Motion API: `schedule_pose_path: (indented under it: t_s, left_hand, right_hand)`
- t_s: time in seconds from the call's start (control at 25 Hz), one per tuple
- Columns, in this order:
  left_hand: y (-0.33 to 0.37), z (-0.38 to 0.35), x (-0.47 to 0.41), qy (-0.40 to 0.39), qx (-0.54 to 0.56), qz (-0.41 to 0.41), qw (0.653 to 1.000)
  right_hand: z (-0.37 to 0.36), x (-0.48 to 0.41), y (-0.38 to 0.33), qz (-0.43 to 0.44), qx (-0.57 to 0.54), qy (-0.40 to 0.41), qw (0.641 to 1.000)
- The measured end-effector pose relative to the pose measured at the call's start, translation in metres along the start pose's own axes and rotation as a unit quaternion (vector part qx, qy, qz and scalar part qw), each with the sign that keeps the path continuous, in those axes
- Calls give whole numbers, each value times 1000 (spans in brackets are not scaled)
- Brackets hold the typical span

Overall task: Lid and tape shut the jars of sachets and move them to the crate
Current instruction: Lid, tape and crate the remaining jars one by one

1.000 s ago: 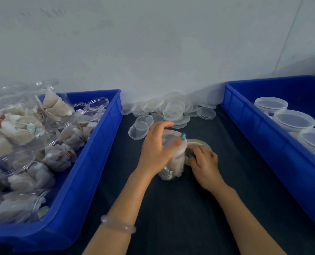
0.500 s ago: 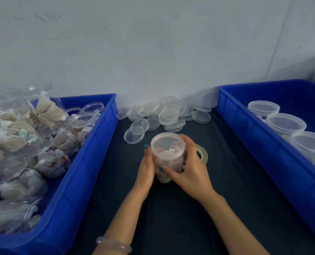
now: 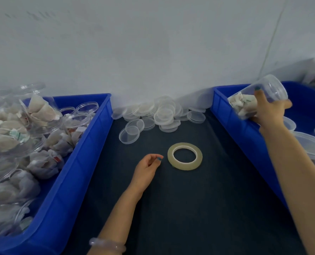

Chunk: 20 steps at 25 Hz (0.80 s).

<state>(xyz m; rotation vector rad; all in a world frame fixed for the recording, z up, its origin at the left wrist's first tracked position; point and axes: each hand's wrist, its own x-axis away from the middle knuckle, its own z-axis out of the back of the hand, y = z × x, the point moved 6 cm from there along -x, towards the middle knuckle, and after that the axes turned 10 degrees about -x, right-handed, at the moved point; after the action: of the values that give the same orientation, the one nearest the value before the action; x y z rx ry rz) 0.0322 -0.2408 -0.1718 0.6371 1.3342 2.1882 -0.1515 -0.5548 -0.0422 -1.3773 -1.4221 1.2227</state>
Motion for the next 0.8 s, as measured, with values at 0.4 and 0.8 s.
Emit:
schedule_pose_path:
  t_s: [0.4, 0.8]
  left_hand:
    - [-3, 7, 8, -2, -5, 2, 1000]
    - [-3, 8, 9, 6, -10, -17, 1000]
  right_hand:
    - [15, -11, -16, 91, 183, 40, 978]
    - [29, -22, 1, 47, 422, 27, 905]
